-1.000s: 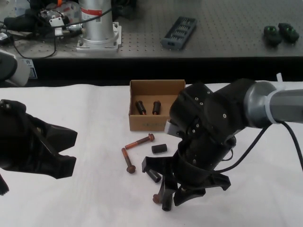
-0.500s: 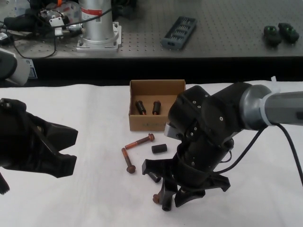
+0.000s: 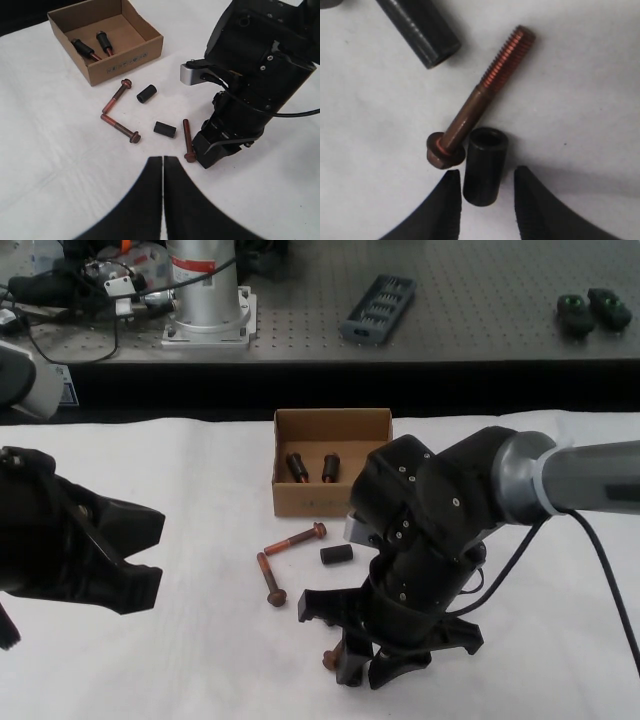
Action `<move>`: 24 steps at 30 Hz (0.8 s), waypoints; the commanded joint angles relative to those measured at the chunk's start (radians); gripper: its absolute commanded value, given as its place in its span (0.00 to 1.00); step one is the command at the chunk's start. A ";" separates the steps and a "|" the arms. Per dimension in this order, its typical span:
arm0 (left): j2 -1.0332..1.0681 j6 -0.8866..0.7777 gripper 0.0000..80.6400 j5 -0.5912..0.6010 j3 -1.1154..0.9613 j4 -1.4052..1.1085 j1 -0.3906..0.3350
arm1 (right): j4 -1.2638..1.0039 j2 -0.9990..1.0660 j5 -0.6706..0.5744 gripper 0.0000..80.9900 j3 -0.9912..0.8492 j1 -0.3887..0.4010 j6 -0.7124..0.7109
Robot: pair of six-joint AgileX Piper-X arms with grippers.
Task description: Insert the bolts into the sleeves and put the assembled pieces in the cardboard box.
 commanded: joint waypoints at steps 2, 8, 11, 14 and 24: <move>-0.008 -0.013 0.01 0.003 -0.003 -0.013 0.000 | 0.008 0.016 0.002 0.34 -0.010 0.005 -0.007; -0.008 -0.013 0.01 0.003 -0.003 -0.013 0.000 | 0.036 0.034 0.002 0.34 -0.010 0.005 -0.022; -0.008 -0.013 0.01 0.003 -0.003 -0.013 0.000 | 0.036 0.034 0.005 0.34 -0.010 0.005 -0.022; -0.008 -0.013 0.01 0.003 -0.003 -0.013 0.000 | 0.036 0.034 0.012 0.32 -0.010 0.005 -0.022; -0.008 -0.013 0.01 0.003 -0.001 -0.013 0.000 | 0.086 0.034 0.012 0.02 -0.031 0.005 -0.122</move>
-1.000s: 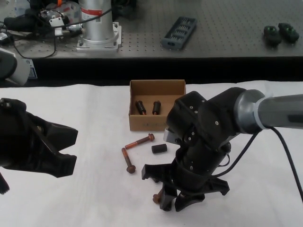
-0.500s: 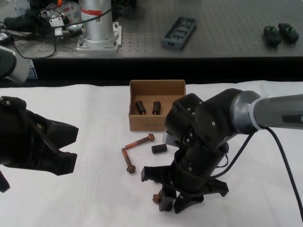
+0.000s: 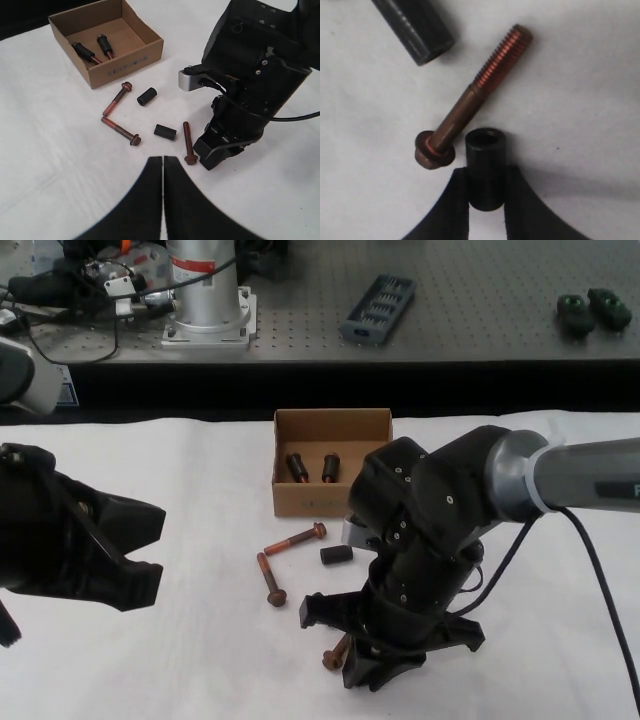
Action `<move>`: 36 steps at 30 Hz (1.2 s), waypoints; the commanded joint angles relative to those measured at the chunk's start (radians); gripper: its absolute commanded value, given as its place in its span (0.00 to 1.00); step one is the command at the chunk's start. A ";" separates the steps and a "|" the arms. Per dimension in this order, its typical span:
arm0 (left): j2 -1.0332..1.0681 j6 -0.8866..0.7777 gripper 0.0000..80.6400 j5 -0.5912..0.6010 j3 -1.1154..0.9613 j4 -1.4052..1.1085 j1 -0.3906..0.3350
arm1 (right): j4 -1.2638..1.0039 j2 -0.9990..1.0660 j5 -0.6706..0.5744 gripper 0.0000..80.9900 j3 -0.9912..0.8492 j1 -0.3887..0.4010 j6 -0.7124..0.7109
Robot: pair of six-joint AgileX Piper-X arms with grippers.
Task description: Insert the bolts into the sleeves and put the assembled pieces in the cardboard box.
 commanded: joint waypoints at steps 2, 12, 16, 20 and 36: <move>-0.008 -0.013 0.01 0.003 -0.001 -0.006 0.000 | 0.065 0.014 0.022 0.03 -0.023 0.005 -0.078; -0.008 -0.013 0.01 0.003 -0.001 -0.006 0.000 | 0.146 -0.139 0.062 0.03 -0.034 0.005 -0.214; -0.008 -0.013 0.01 0.014 -0.002 -0.006 0.000 | 0.148 -0.243 0.084 0.03 0.021 0.005 -0.223; -0.008 -0.013 0.01 0.064 -0.002 -0.006 0.000 | 0.150 -0.352 0.084 0.03 0.089 0.005 -0.223; 0.145 0.083 0.33 0.093 -0.002 -0.035 0.000 | 0.222 -0.775 0.087 0.03 0.250 0.005 -0.223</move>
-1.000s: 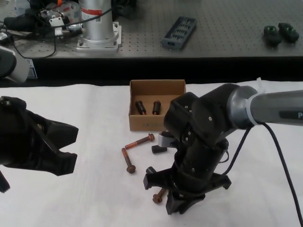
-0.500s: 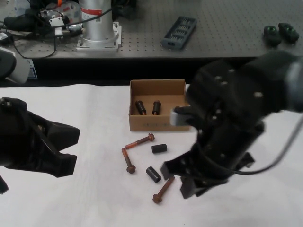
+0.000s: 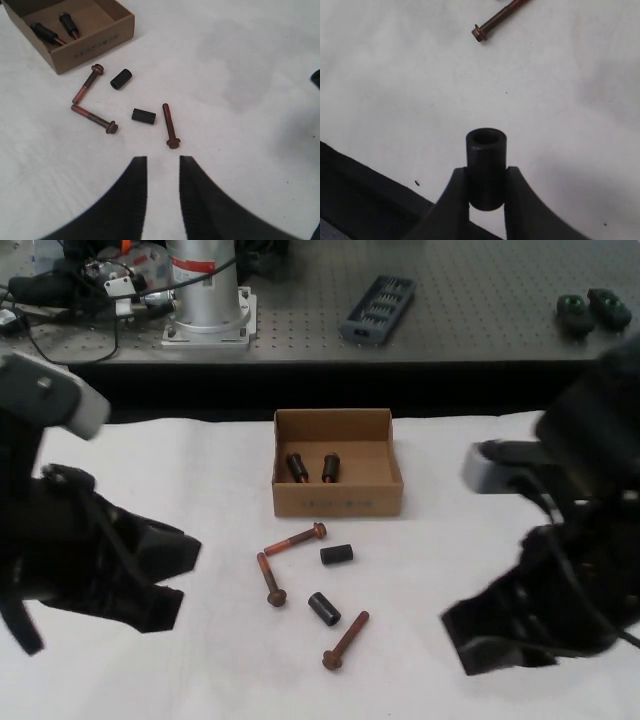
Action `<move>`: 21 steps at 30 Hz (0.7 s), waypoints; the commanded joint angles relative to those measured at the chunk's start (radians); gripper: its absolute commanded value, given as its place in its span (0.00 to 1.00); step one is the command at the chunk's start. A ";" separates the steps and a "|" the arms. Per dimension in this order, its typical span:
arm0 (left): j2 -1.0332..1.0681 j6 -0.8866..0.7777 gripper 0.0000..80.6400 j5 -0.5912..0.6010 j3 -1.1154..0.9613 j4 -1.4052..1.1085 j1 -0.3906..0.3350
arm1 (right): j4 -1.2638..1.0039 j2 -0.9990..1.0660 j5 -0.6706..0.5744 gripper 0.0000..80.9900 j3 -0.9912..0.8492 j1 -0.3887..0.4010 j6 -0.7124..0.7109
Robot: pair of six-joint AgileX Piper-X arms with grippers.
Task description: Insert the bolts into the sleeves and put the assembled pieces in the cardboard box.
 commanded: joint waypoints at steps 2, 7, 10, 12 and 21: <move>0.079 0.014 0.41 -0.009 -0.006 -0.060 0.000 | 0.023 -0.038 0.011 0.03 -0.001 0.002 -0.009; 0.168 0.014 0.42 -0.009 -0.006 -0.162 0.000 | 0.037 -0.086 0.036 0.03 -0.001 0.002 -0.009; 0.229 0.014 0.42 -0.012 -0.006 -0.232 0.000 | 0.045 -0.092 0.036 0.03 -0.001 0.002 -0.009; 0.281 0.020 0.42 -0.031 -0.008 -0.284 -0.006 | 0.052 -0.092 0.036 0.03 -0.001 0.002 -0.012; 0.600 0.260 0.42 -0.170 -0.168 -0.328 -0.073 | 0.060 -0.092 0.034 0.03 -0.001 0.002 -0.069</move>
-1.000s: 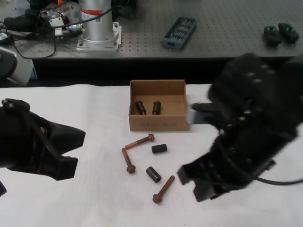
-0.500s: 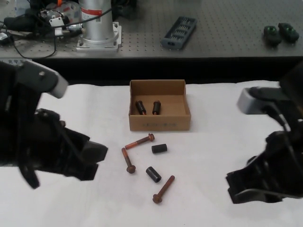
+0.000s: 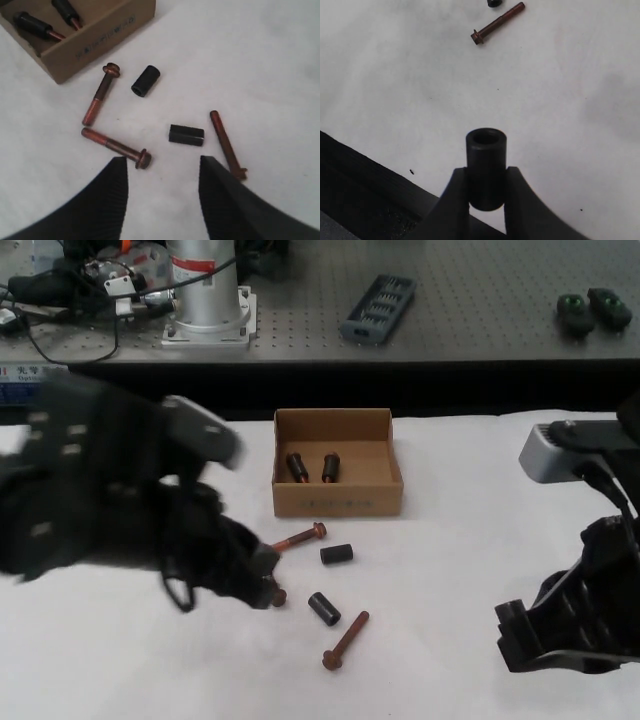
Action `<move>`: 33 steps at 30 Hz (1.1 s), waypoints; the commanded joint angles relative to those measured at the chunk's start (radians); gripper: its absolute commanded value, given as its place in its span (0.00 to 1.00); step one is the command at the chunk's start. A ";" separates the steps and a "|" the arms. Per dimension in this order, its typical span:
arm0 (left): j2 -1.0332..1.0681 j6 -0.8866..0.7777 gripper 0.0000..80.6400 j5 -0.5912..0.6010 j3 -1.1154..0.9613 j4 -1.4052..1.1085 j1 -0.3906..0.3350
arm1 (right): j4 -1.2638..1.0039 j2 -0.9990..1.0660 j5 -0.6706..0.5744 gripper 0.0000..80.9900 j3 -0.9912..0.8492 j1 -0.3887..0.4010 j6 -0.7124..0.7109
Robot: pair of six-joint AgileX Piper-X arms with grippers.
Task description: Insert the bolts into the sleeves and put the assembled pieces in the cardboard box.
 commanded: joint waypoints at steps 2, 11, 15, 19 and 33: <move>0.201 0.181 0.42 -0.136 -0.166 -0.017 -0.041 | 0.018 -0.012 -0.005 0.03 -0.002 0.002 -0.035; 0.477 0.248 0.42 -0.130 -0.441 0.036 -0.041 | 0.044 -0.012 -0.005 0.03 -0.002 -0.026 -0.126; 0.550 0.284 0.42 -0.130 -0.516 0.070 -0.041 | 0.044 -0.012 -0.005 0.03 -0.002 -0.068 -0.133; 0.602 0.308 0.42 -0.130 -0.555 0.075 -0.041 | 0.044 -0.012 -0.013 0.03 -0.002 -0.122 -0.165; 0.661 0.370 0.33 -0.110 -0.564 0.090 -0.021 | 0.044 -0.012 -0.027 0.03 -0.002 -0.176 -0.170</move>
